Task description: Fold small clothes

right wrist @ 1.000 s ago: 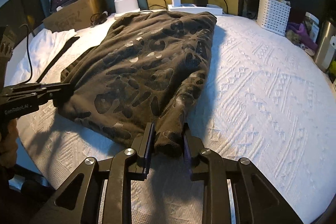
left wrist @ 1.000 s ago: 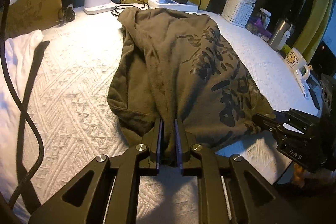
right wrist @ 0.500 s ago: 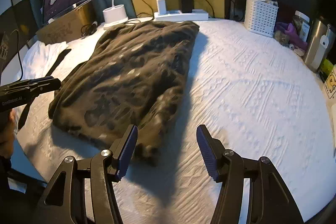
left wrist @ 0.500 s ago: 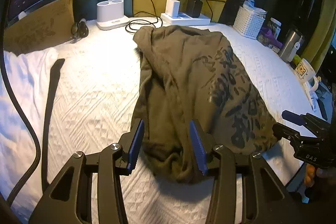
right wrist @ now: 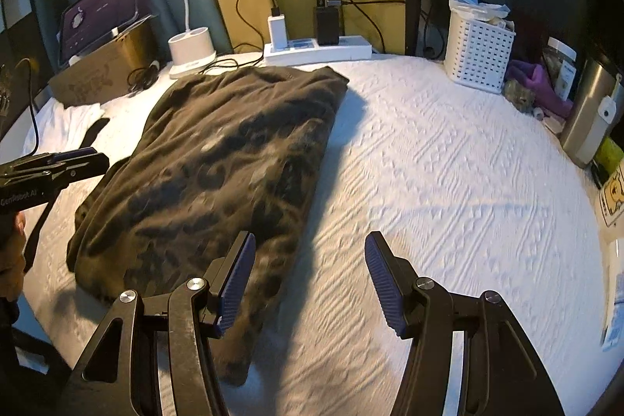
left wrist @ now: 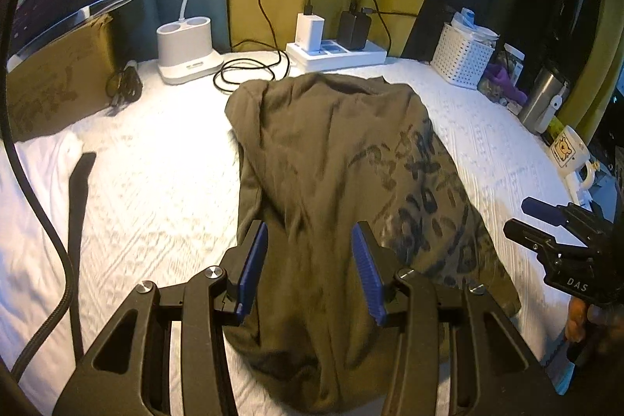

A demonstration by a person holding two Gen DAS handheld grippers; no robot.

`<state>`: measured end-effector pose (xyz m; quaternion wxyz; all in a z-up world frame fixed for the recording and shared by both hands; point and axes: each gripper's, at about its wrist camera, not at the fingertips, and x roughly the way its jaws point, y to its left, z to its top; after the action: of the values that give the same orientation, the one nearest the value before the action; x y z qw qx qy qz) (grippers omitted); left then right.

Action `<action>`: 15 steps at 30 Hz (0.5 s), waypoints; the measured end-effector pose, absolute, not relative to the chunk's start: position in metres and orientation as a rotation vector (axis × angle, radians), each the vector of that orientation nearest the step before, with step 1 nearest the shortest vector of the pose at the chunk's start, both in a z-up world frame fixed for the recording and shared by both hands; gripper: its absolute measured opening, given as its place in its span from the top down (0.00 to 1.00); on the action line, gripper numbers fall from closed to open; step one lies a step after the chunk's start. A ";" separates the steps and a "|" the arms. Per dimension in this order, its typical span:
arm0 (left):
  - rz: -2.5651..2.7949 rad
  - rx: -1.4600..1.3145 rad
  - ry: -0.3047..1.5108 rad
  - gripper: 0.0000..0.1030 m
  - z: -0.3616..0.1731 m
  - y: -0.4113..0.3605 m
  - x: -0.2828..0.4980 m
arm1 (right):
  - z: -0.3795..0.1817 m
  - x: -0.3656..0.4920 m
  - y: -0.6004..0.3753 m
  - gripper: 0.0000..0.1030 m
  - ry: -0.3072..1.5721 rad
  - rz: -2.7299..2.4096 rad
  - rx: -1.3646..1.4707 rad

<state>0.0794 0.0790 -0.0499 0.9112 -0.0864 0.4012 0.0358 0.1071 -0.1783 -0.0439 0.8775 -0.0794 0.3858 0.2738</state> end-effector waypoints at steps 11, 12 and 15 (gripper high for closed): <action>0.070 -0.184 0.828 0.56 -0.053 0.089 0.119 | -0.032 0.165 -0.162 0.41 0.771 0.581 -0.161; 0.071 -0.184 0.827 0.56 -0.054 0.090 0.123 | -0.031 0.174 -0.160 0.41 0.769 0.582 -0.159; 0.073 -0.185 0.829 0.56 -0.056 0.095 0.134 | -0.030 0.193 -0.151 0.41 0.771 0.594 -0.163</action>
<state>0.1339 0.0953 -0.0559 0.9105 -0.0896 0.4021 0.0356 0.1933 -0.1511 -0.0299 0.8808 -0.0784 0.3698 0.2851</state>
